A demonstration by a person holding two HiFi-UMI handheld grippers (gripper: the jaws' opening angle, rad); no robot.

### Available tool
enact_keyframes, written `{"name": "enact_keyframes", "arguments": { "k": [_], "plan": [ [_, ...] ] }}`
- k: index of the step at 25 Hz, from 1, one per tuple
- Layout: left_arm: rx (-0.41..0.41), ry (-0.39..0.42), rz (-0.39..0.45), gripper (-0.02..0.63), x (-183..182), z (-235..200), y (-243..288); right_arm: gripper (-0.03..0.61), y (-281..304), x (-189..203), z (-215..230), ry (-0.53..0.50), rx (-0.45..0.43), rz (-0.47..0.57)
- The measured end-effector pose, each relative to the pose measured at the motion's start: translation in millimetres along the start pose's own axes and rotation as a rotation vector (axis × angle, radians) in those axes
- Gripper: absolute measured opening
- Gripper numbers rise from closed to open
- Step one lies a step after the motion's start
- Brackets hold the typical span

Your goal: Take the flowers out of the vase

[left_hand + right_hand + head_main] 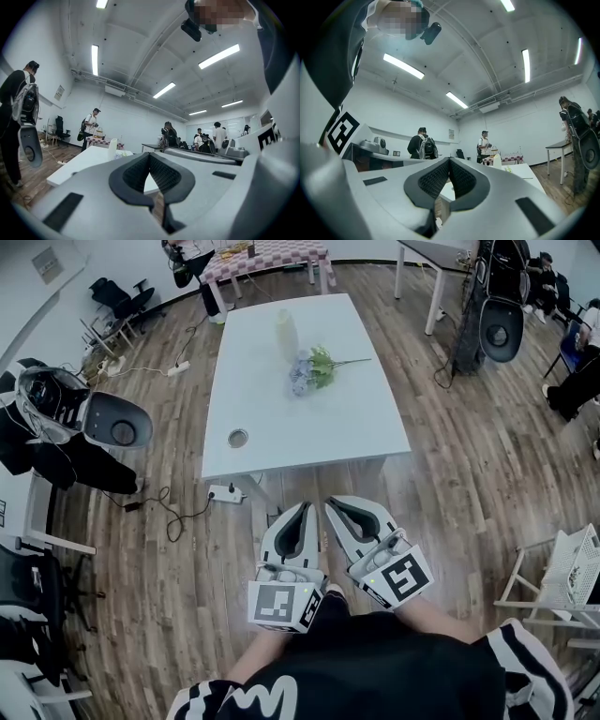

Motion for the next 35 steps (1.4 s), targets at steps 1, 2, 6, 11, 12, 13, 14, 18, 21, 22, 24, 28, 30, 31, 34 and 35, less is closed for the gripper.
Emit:
{"name": "enact_keyframes", "arguments": {
  "k": [1, 2, 6, 11, 12, 13, 14, 18, 21, 22, 24, 28, 30, 31, 34, 35],
  "plan": [
    [-0.003, -0.002, -0.001, 0.005, 1.6, 6.9, -3.6, 0.017, -7.9, -0.4, -0.6, 0.003, -0.001, -0.003],
    [-0.007, -0.004, -0.001, 0.005, 3.3, 13.8, -8.0, 0.017, -16.0, -1.0, -1.9, 0.005, -0.003, -0.005],
    [-0.032, -0.017, 0.001, 0.005, 8.3, 40.4, -29.1, 0.017, -48.6, -6.5, -12.8, 0.001, -0.022, -0.010],
    [-0.043, -0.013, 0.003, 0.005, 12.3, 79.3, -54.9, 0.017, -92.4, -15.3, -28.0, -0.001, -0.025, -0.017],
    [-0.042, -0.009, 0.001, 0.005, 13.3, 87.7, -61.0, 0.018, -100.8, -17.8, -31.7, -0.001, -0.024, -0.016],
    [-0.041, -0.006, -0.002, 0.005, 14.7, 96.6, -66.9, 0.018, -109.6, -20.1, -35.0, -0.001, -0.025, -0.015],
    [-0.041, -0.006, -0.005, 0.005, 16.3, 105.6, -72.1, 0.017, -118.3, -22.1, -37.5, -0.001, -0.028, -0.013],
    [-0.049, 0.003, -0.007, 0.005, 19.6, 140.1, -91.0, 0.017, -152.2, -29.7, -43.4, 0.002, -0.044, -0.002],
    [-0.065, 0.008, -0.003, 0.005, 20.5, 159.5, -107.8, 0.018, -172.4, -36.3, -49.6, 0.008, -0.051, 0.013],
    [-0.071, 0.008, -0.001, 0.005, 20.8, 164.0, -113.0, 0.017, -177.6, -38.2, -52.2, 0.010, -0.054, 0.017],
    [-0.081, 0.006, 0.002, 0.005, 21.4, 170.1, -121.5, 0.018, -185.3, -40.9, -58.1, 0.013, -0.063, 0.022],
    [-0.077, 0.002, 0.009, 0.005, 19.5, 175.9, -127.5, 0.018, -192.8, -43.1, -66.1, 0.005, -0.071, 0.015],
    [-0.062, 0.004, 0.015, 0.005, 16.1, 177.8, -127.3, 0.018, -194.1, -45.3, -66.9, 0.002, -0.062, 0.014],
    [-0.053, 0.008, 0.018, 0.005, 14.3, 178.4, -127.2, 0.018, -193.8, -46.7, -67.3, 0.000, -0.058, 0.015],
    [-0.040, 0.022, 0.016, 0.005, 11.2, 177.6, -129.8, 0.018, -191.6, -49.5, -70.6, -0.002, -0.050, 0.018],
    [-0.040, 0.027, 0.013, 0.005, 10.8, 176.7, -132.1, 0.018, -191.0, -49.2, -72.5, -0.002, -0.048, 0.017]
  ]
}}
Point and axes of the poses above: the fingertips, and each gripper's own axes: y forward along the fingers, z to its right, x out of its underside, the point moved 4 cm from there along -y, backward along the fingers, and after that the axes turned 2 degrees about x, right-handed, at the moved point
